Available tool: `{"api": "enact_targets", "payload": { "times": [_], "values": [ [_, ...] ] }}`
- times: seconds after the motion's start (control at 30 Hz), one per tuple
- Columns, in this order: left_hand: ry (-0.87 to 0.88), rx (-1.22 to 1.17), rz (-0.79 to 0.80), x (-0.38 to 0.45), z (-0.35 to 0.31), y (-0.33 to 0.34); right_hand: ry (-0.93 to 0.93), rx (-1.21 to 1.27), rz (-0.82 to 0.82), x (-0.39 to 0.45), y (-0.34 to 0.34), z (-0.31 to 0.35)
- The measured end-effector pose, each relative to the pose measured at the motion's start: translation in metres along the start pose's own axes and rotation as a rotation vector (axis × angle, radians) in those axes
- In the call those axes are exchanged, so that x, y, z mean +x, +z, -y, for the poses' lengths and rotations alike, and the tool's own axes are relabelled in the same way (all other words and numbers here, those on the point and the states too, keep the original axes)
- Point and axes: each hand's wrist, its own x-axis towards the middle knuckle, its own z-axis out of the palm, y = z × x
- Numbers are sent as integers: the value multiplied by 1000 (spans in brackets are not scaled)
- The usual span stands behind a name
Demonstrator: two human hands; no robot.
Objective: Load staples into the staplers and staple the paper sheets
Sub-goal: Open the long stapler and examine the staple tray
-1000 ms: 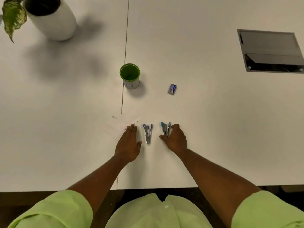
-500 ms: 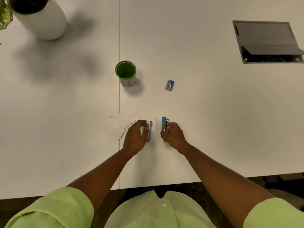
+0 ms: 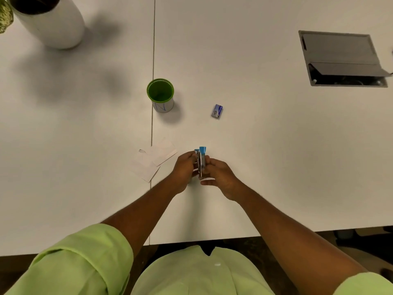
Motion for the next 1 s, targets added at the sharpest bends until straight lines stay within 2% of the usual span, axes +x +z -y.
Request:
{"api": "enact_targets", "payload": {
  "times": [0.13,0.3,0.4,0.57,0.8,1.0],
  "values": [
    [3,-13,27,2,1,1,-5,-19,-66,-1,-4,2],
    [-3,-50,15,2,6,5,-55,-182,-168,-1,-9,1],
    [-20,-34,-8,2,8,11,-107,-305,-286,1,-12,-2],
    [-47,34,-48,0,4,21,-202,-292,-427,0,-15,-2],
    [-124,26,-77,1,6,25,-319,-409,-308,3,-10,2],
    [-129,-47,-77,0,8,30,-421,-529,-437,-1,-5,4]
  ]
}}
